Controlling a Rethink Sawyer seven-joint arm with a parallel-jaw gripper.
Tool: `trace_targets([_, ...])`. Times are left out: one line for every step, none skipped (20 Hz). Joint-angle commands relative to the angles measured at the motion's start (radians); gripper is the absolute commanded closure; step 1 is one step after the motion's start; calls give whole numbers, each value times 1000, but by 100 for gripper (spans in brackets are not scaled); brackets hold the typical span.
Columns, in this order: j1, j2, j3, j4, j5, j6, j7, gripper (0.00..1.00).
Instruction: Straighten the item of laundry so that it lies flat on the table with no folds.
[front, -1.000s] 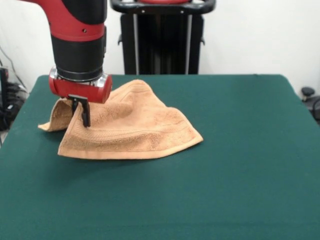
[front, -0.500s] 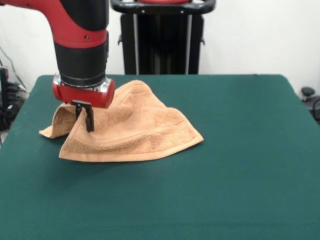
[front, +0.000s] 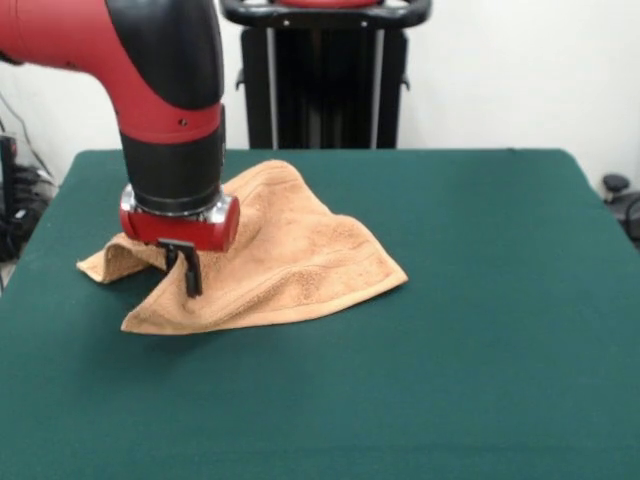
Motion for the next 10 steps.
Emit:
trace_targets([-8, 109, 121, 1, -64, -68, -73, 100])
trace_targets([-15, 113, 125, 3, -64, -69, -78, 100])
trace_targets([-22, 116, 129, 4, -65, -70, -84, 100])
trace_targets([-27, 119, 133, 3, -66, -73, -89, 100])
trace_targets([-34, 119, 138, 7, -70, -78, -94, 100])
trace_targets([-40, 120, 141, 9, -71, -78, -98, 100])
trace_targets([-46, 120, 145, 13, -73, -82, -102, 100])
trace_targets([-53, 119, 150, 17, -75, -82, -106, 100])
trace_targets([-61, 117, 155, 24, -77, -83, -111, 100])
trace_targets([-68, 112, 158, 31, -79, -81, -116, 100])
